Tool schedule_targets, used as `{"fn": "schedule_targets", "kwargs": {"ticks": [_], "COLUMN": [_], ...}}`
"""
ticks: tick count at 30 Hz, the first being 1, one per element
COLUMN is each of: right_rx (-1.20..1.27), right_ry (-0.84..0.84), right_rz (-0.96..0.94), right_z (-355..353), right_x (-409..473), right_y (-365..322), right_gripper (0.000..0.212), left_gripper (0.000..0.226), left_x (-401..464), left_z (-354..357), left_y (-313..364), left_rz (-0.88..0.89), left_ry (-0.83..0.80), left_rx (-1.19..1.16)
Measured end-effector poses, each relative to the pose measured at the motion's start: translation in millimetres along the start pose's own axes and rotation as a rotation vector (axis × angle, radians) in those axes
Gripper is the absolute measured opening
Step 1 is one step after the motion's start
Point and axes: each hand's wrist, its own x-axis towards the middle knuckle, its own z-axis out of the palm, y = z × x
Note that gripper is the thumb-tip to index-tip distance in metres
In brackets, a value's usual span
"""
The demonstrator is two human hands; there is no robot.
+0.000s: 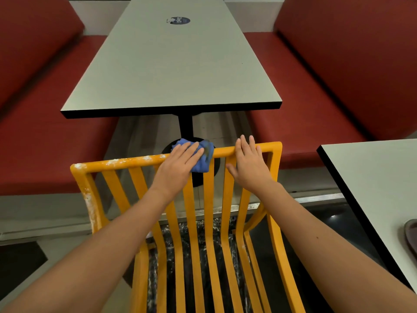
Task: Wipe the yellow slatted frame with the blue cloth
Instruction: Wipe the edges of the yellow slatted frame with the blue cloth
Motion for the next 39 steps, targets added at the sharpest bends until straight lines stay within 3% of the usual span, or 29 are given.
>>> {"fn": "schedule_targets", "kwargs": {"ticks": [4, 9, 15, 21, 28, 33, 39], "right_rx": [-0.039, -0.035, -0.031, -0.043, -0.055, -0.033, -0.025], "right_ry": [-0.033, -0.056, -0.063, -0.052, -0.084, -0.113, -0.11], "right_rz": [-0.02, -0.03, 0.003, 0.016, 0.021, -0.007, -0.034], "right_z": [-2, -2, -3, -2, -7, -11, -12], "right_x": [1, 1, 1, 1, 2, 9, 8], "right_y": [-4, -2, -7, -10, -13, -19, -17], "right_gripper": [0.073, 0.076, 0.078, 0.08, 0.083, 0.077, 0.075], "left_gripper": [0.054, 0.052, 0.07, 0.057, 0.045, 0.057, 0.046], "left_x": [16, -6, -22, 0, -14, 13, 17], "left_z": [4, 5, -1, 4, -5, -1, -7], "left_y": [27, 16, -1, 27, -11, 22, 10], "left_rz": [-0.082, 0.026, 0.058, -0.049, -0.052, -0.174, -0.145], "left_ry": [-0.008, -0.018, -0.04, -0.035, -0.015, -0.07, -0.045], "left_rx": [-0.028, 0.01, 0.09, 0.007, -0.021, -0.053, -0.122]}}
